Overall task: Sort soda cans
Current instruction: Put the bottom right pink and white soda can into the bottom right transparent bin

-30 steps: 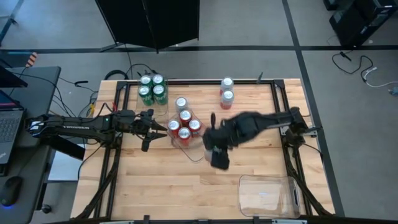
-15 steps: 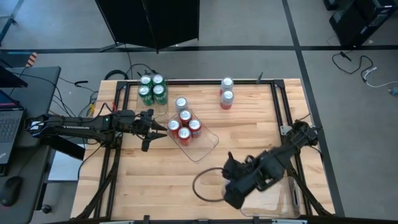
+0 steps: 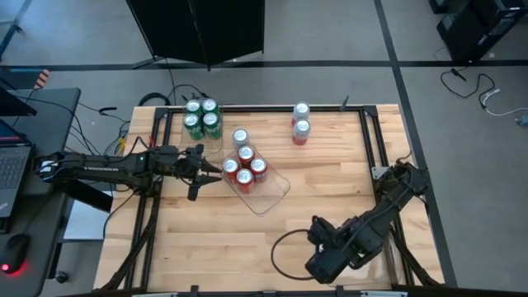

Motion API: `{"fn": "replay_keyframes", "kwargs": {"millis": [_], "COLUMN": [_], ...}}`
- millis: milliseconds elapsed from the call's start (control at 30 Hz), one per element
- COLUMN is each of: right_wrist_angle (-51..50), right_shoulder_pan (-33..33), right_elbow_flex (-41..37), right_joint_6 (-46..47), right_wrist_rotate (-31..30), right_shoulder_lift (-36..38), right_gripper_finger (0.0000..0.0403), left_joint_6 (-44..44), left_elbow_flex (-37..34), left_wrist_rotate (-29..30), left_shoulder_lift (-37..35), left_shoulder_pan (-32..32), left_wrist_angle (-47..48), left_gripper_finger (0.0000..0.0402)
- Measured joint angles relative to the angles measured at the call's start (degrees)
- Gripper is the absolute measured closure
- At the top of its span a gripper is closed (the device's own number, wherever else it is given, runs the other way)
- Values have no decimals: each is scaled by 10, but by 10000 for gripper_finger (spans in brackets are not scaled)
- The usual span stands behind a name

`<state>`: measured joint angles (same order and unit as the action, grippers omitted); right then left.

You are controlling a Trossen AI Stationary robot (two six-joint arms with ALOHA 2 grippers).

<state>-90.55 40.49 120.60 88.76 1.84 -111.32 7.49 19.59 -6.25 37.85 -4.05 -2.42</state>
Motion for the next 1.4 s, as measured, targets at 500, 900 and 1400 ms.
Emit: {"fn": "replay_keyframes", "kwargs": {"millis": [500,900,1400], "right_wrist_angle": [4,5,4], "right_shoulder_pan": [21,-11,-74], "right_elbow_flex": [-17,-15,-83], "right_joint_6": [45,-78,-199], "right_wrist_rotate": [-24,-98,123], "right_shoulder_lift": [9,55,85], "right_gripper_finger": [134,134,134], "left_joint_6": [-12,-12,-10], "left_elbow_flex": [0,0,0], "left_wrist_rotate": [0,0,0], "left_shoulder_lift": [0,0,0], "left_shoulder_pan": [0,0,-1], "left_wrist_angle": [-11,-23,-17], "left_gripper_finger": [271,271,271]}}
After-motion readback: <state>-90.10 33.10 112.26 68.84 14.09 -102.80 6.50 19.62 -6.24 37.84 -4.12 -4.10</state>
